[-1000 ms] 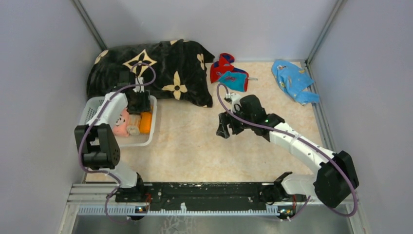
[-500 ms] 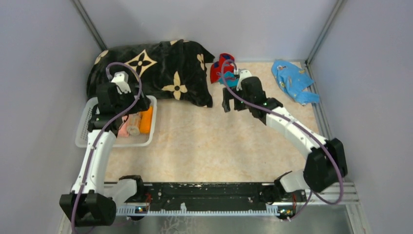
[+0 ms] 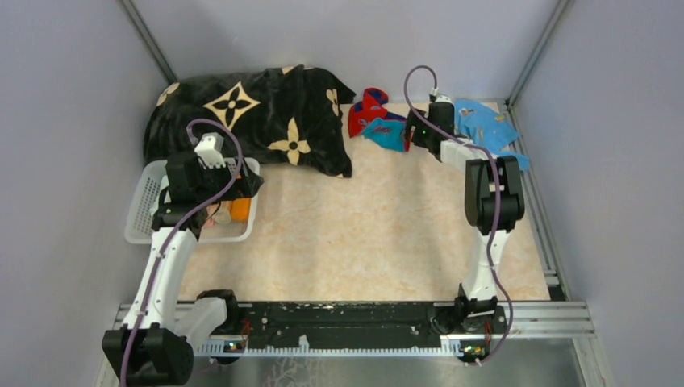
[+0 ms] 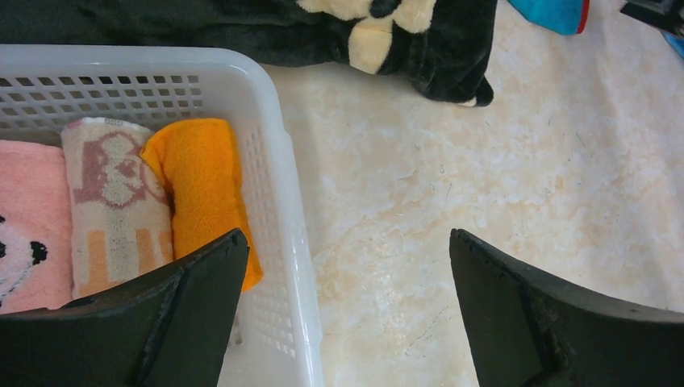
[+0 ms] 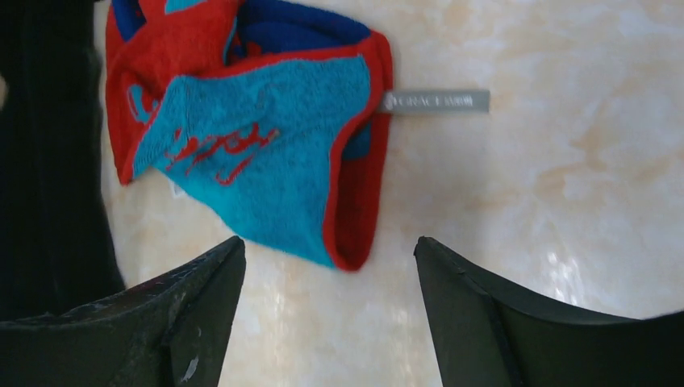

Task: Roll the towels
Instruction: Move the towel to the center of the board.

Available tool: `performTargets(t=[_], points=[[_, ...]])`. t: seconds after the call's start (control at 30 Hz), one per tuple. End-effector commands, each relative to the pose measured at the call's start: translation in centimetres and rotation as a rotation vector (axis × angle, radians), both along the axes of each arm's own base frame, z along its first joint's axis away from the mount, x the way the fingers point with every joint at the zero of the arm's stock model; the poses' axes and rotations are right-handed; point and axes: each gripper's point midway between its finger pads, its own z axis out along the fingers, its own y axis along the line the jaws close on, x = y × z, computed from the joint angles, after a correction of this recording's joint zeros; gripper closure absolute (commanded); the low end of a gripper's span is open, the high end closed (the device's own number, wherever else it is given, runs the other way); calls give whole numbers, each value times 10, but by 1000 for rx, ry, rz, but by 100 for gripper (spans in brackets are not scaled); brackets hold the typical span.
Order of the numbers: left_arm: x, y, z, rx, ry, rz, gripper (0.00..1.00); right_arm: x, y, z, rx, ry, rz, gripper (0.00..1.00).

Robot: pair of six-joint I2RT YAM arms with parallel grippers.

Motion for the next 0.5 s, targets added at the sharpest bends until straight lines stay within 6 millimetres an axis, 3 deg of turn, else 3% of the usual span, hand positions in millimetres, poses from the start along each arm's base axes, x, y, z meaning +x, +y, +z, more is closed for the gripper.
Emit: performTargets(t=[0.0,0.17,0.27,0.33,0.37,0.47], points=[[0,-10,1,-15,-27,-58,1,49,23,19,91,-127,55,25],[-2,-28,5,-65,-64,-164,1,69,37,-10,134,-90,99,41],[-2,-32,4,-80,-63,-187,1,65,41,-20,147,-64,122,74],[-2,-36,4,-94,-56,-205,1,52,39,-19,129,-46,127,94],[-3,-38,4,-107,-51,-217,2,41,35,-17,115,-41,121,100],[-6,-49,3,-152,-31,-253,3,-4,23,-12,68,-7,103,100]])
